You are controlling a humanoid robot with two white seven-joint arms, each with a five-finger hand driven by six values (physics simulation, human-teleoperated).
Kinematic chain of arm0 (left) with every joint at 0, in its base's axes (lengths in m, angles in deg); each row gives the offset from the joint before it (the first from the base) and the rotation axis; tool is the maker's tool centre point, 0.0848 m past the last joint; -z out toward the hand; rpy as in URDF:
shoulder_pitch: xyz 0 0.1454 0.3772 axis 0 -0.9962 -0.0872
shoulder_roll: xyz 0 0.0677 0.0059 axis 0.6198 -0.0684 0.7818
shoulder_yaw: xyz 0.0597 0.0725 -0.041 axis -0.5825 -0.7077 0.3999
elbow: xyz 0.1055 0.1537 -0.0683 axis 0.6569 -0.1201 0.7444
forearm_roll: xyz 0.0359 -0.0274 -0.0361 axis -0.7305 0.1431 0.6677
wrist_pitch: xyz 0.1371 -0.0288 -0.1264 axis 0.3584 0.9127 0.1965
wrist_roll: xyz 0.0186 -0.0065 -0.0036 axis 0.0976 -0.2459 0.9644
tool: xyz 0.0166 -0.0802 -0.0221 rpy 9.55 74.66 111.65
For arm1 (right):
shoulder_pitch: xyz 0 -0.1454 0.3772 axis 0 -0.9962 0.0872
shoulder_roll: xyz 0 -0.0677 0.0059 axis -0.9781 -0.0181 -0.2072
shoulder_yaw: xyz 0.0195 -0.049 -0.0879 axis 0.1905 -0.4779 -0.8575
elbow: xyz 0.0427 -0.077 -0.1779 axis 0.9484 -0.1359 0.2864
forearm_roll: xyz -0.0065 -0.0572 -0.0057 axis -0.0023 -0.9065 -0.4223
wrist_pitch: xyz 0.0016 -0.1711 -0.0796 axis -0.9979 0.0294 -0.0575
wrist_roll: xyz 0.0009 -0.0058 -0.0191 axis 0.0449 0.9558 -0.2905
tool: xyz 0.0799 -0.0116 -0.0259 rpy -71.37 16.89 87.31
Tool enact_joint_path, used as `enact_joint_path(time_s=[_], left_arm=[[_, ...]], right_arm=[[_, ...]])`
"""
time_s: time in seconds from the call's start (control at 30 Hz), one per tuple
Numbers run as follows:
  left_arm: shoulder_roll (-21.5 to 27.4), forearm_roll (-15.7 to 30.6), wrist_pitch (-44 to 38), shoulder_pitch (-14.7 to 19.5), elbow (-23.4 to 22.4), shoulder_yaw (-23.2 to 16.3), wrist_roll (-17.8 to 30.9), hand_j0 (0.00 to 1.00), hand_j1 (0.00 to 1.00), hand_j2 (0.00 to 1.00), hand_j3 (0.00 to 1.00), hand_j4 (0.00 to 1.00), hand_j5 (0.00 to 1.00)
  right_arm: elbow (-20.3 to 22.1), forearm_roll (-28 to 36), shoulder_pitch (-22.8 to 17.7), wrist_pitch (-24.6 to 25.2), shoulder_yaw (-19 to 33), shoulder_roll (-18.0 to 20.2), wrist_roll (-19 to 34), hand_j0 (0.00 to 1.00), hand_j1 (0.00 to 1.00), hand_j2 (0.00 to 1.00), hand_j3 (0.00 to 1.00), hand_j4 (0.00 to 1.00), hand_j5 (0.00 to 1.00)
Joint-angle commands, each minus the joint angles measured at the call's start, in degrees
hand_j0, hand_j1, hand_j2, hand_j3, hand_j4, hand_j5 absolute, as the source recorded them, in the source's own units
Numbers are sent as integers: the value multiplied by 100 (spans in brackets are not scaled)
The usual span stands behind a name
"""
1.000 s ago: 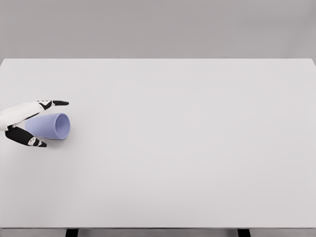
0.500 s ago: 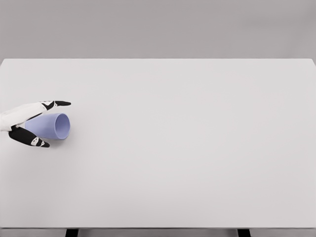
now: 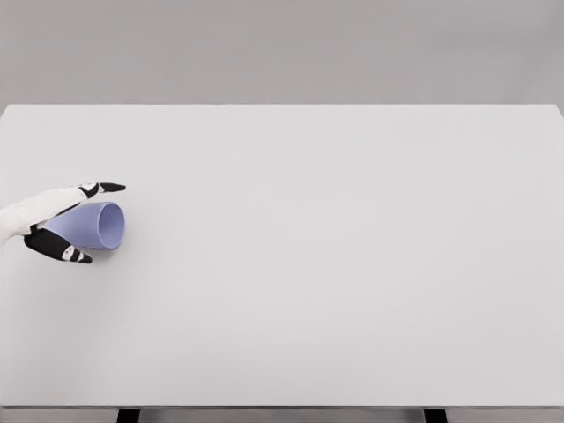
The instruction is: Flip the cup with left arm and place it on the table
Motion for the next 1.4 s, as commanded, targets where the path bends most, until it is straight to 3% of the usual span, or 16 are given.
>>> enact_joint_path(time_s=[0.0,0.3,0.93,1.03,1.23,1.37], left_arm=[[-24,-18,-35,0,-13,-41,-9,100,100,100,100,100,100],[-16,-18,-791,44,4,-59,-17,94,94,94,94,94,94],[-121,-106,-1169,308,66,-516,-35,81,81,81,81,81,81],[-130,-45,-1169,308,66,-525,-61,70,70,70,70,70,70],[-147,43,-1029,448,110,-516,-53,69,69,69,69,69,69],[-147,298,-106,668,110,-507,-105,67,67,67,67,67,67]], right_arm=[[0,0,0,0,-1,0,1,100,100,100,100,100,100],[0,0,0,0,-1,0,1,100,100,100,100,100,100],[0,0,0,0,-1,0,1,100,100,100,100,100,100],[0,0,0,0,-1,0,1,100,100,100,100,100,100],[0,0,0,0,-1,0,1,100,100,100,100,100,100],[0,0,0,0,-1,0,1,100,100,100,100,100,100]])
